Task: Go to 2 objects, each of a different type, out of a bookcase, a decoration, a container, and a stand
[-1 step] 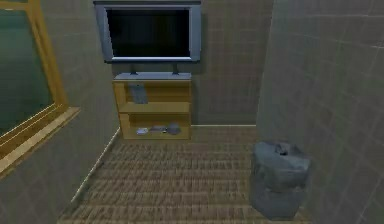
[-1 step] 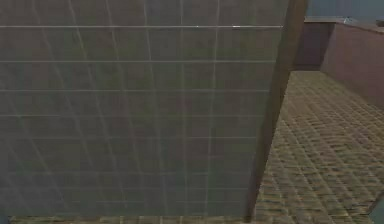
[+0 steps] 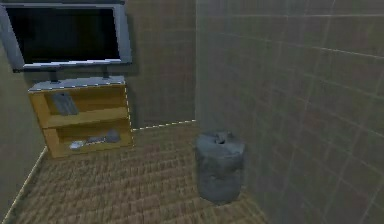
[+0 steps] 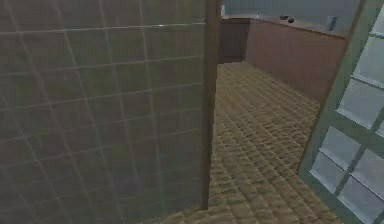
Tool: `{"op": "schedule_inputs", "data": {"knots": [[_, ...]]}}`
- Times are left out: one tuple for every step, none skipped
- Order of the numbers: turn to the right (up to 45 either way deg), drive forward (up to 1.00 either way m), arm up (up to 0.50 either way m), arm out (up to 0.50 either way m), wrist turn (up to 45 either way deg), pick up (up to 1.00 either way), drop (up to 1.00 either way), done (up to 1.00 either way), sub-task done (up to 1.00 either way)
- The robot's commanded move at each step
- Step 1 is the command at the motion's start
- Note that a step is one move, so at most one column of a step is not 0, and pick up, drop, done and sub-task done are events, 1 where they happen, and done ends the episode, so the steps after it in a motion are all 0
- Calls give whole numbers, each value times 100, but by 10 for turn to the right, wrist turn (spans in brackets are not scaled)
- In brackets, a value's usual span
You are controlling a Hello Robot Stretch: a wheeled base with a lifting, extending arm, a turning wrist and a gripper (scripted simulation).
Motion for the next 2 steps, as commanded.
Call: {"op": "schedule_inputs", "data": {"knots": [[0, 45, 0, 0, 0, 0, 0, 0, 0], [120, 0, 0, 0, 0, 0, 0, 0, 0]]}}
